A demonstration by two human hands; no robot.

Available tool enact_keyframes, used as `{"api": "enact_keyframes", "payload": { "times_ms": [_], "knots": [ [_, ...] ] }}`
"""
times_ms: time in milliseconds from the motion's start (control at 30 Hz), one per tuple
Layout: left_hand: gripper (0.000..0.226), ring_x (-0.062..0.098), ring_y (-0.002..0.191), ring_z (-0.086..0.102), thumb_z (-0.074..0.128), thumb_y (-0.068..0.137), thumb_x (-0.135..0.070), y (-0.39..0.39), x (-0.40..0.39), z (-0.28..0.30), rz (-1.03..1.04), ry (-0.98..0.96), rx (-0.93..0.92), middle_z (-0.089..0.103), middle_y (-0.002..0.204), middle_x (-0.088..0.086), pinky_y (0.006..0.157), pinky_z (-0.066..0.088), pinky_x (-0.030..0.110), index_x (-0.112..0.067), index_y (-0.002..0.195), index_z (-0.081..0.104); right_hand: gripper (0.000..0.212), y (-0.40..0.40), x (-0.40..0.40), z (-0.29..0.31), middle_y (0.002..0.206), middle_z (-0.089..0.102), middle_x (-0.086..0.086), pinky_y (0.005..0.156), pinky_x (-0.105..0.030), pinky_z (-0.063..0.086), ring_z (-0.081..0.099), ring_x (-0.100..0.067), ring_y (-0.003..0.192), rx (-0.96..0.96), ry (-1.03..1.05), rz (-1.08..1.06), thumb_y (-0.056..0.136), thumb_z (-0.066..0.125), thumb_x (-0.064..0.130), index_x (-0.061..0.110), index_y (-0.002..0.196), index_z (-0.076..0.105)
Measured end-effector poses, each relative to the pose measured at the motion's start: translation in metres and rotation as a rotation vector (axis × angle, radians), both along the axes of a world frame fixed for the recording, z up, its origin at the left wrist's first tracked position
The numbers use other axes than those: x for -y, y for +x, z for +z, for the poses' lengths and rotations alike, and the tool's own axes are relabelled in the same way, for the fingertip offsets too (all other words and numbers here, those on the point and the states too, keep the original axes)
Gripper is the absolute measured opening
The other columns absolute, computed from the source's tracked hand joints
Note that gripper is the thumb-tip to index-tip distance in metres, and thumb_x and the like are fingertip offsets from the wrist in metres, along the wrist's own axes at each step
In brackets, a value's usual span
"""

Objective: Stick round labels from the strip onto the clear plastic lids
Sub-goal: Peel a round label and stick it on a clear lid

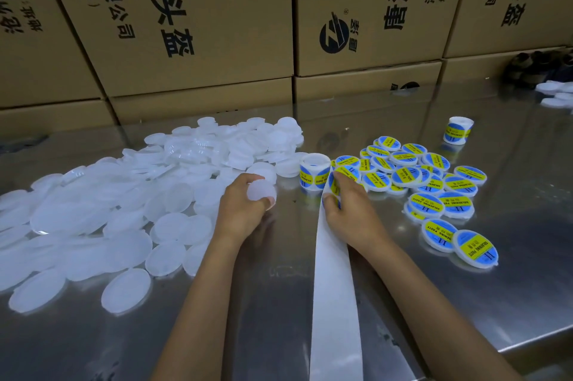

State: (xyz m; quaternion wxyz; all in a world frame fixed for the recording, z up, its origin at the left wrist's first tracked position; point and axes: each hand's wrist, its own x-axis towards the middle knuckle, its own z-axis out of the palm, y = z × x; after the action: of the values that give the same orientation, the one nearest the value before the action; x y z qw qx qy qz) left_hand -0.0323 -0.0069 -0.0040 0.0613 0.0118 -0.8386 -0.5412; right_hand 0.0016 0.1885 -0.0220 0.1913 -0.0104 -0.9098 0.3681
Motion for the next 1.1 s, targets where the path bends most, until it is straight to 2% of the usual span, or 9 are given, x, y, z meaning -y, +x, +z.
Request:
{"api": "enact_keyframes", "payload": {
  "times_ms": [100, 233, 400, 533, 600, 700, 833, 1000, 1100],
  "knots": [
    [0.035, 0.026, 0.105, 0.061, 0.076, 0.084, -0.007, 0.004, -0.004, 0.004, 0.001, 0.195, -0.001, 0.062, 0.116, 0.003, 0.078, 0.059, 0.037, -0.022, 0.114, 0.066, 0.036, 0.004, 0.001, -0.001, 0.126, 0.057, -0.015, 0.099, -0.037, 0.039, 0.049, -0.031, 0.119, 0.040, 0.042, 0.042, 0.096, 0.055, 0.016, 0.000, 0.128, 0.052],
    [0.034, 0.016, 0.091, 0.064, 0.073, 0.086, -0.003, 0.011, -0.013, 0.008, -0.060, 0.390, -0.055, 0.065, 0.114, 0.000, 0.060, 0.054, 0.024, -0.020, 0.114, 0.067, 0.054, 0.009, 0.006, -0.006, 0.140, 0.053, -0.003, 0.108, -0.029, 0.023, 0.036, -0.019, 0.138, 0.065, 0.186, 0.083, 0.091, 0.065, 0.031, 0.017, 0.141, 0.048],
    [0.028, 0.008, 0.073, 0.067, 0.068, 0.093, -0.008, 0.015, -0.028, 0.006, -0.172, 0.346, -0.031, 0.068, 0.111, 0.004, 0.075, 0.060, 0.032, -0.016, 0.119, 0.065, 0.057, 0.012, 0.009, -0.005, 0.127, 0.059, 0.007, 0.105, -0.028, 0.028, 0.041, -0.013, 0.131, 0.022, 0.229, 0.100, 0.082, 0.072, 0.049, 0.030, 0.133, 0.057],
    [0.019, 0.022, 0.101, 0.069, 0.061, 0.100, -0.018, 0.013, -0.033, -0.002, -0.210, 0.270, -0.012, 0.070, 0.116, 0.008, 0.090, 0.056, 0.030, -0.019, 0.119, 0.059, 0.048, 0.019, 0.010, -0.005, 0.096, 0.055, 0.013, 0.094, -0.025, 0.031, 0.049, -0.012, 0.114, -0.007, 0.269, 0.151, 0.083, 0.068, 0.054, 0.036, 0.126, 0.062],
    [0.020, 0.026, 0.110, 0.068, 0.057, 0.102, -0.017, 0.010, -0.033, -0.005, -0.233, 0.253, 0.003, 0.070, 0.119, 0.011, 0.099, 0.053, 0.034, -0.016, 0.122, 0.056, 0.037, 0.021, 0.009, -0.006, 0.098, 0.060, 0.009, 0.096, -0.029, 0.034, 0.050, -0.013, 0.113, -0.001, 0.256, 0.168, 0.088, 0.065, 0.047, 0.036, 0.123, 0.064],
    [0.020, 0.020, 0.097, 0.075, 0.051, 0.104, -0.013, 0.007, -0.033, -0.009, -0.289, 0.276, 0.015, 0.074, 0.107, 0.008, 0.095, 0.056, 0.030, -0.011, 0.124, 0.052, 0.036, 0.023, 0.004, -0.009, 0.117, 0.063, 0.006, 0.109, -0.032, 0.031, 0.049, -0.013, 0.123, 0.033, 0.223, 0.183, 0.090, 0.063, 0.035, 0.033, 0.126, 0.064],
    [0.029, 0.021, 0.097, 0.075, 0.049, 0.105, -0.015, 0.005, -0.034, -0.012, -0.293, 0.202, 0.006, 0.074, 0.107, 0.009, 0.097, 0.055, 0.035, -0.011, 0.133, 0.045, 0.039, 0.025, 0.002, -0.012, 0.136, 0.057, 0.018, 0.115, -0.027, 0.020, 0.037, -0.009, 0.137, 0.062, 0.197, 0.184, 0.090, 0.066, 0.037, 0.035, 0.128, 0.062],
    [0.033, 0.026, 0.108, 0.069, 0.050, 0.105, -0.022, 0.004, -0.034, -0.012, -0.266, 0.088, -0.015, 0.069, 0.119, 0.013, 0.100, 0.053, 0.042, -0.015, 0.137, 0.043, 0.030, 0.025, 0.004, -0.012, 0.127, 0.060, 0.025, 0.099, -0.021, 0.020, 0.042, -0.006, 0.127, 0.013, 0.165, 0.146, 0.085, 0.073, 0.038, 0.036, 0.114, 0.069],
    [0.034, 0.019, 0.102, 0.072, 0.050, 0.105, -0.021, 0.004, -0.033, -0.012, -0.269, 0.098, -0.010, 0.072, 0.111, 0.008, 0.097, 0.055, 0.034, -0.015, 0.138, 0.043, 0.026, 0.025, 0.006, -0.011, 0.117, 0.064, 0.024, 0.091, -0.020, 0.018, 0.043, -0.006, 0.121, -0.007, 0.176, 0.132, 0.085, 0.072, 0.039, 0.039, 0.110, 0.068]
  ]
}}
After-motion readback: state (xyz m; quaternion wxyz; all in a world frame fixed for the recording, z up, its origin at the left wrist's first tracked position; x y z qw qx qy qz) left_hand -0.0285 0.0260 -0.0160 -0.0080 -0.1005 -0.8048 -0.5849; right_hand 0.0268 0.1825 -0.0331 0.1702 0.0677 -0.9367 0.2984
